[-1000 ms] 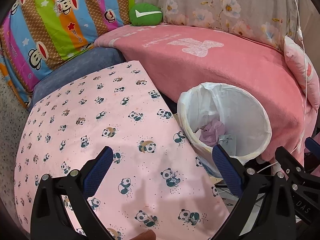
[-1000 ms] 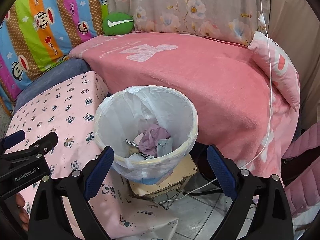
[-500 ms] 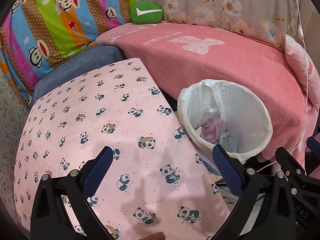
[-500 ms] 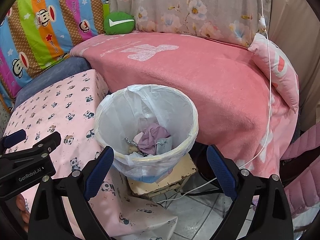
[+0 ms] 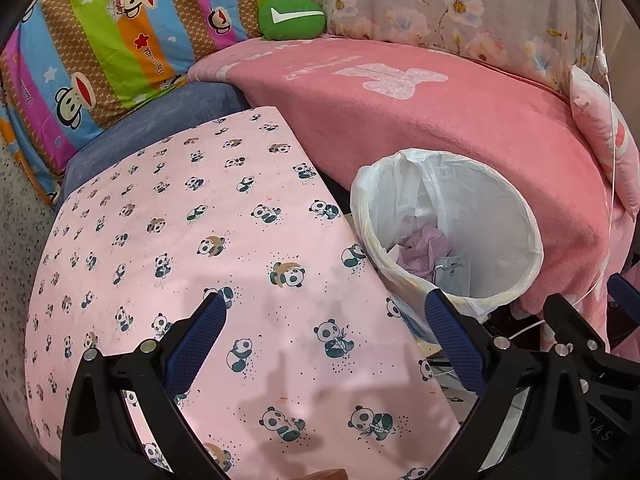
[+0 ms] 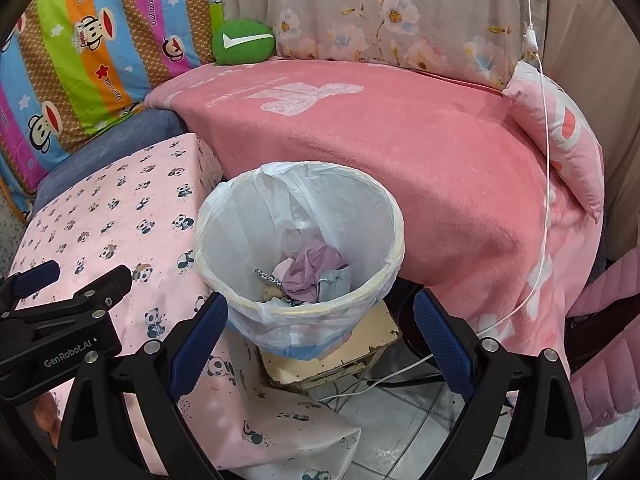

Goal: Collect trash

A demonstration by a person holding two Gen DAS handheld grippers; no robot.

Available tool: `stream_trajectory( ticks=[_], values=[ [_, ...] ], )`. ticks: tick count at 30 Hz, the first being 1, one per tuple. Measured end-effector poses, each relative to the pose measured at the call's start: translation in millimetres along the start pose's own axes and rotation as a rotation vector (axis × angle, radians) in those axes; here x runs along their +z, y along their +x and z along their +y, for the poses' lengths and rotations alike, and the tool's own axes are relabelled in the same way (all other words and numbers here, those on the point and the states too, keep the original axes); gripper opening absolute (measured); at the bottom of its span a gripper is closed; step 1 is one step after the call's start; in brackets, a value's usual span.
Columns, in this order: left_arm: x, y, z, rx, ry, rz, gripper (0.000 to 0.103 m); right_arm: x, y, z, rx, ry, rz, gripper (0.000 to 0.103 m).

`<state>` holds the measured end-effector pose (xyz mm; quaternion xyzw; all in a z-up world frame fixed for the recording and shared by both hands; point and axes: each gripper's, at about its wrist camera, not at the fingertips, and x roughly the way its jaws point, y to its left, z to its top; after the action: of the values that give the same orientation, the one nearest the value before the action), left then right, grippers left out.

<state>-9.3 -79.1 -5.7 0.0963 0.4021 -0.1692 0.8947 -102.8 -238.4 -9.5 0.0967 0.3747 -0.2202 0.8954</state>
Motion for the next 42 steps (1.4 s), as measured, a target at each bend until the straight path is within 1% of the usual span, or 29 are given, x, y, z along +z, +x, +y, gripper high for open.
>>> stream_trajectory(
  ticks=[6, 20, 42],
  values=[
    [-1.1, 2.2, -0.3, 0.008, -0.007, 0.012, 0.095, -0.3, 1.8, 0.0, -0.001, 0.001, 0.003, 0.092],
    [-6.7, 4.6, -5.9, 0.003, 0.007, 0.006, 0.096, 0.7, 7.3, -7.3, -0.004, 0.015, 0.008, 0.092],
    [-10.4, 6.8, -6.1, -0.004, 0.004, 0.022, 0.096, -1.5, 11.8, -10.9, -0.004, 0.022, 0.021, 0.092]
  ],
)
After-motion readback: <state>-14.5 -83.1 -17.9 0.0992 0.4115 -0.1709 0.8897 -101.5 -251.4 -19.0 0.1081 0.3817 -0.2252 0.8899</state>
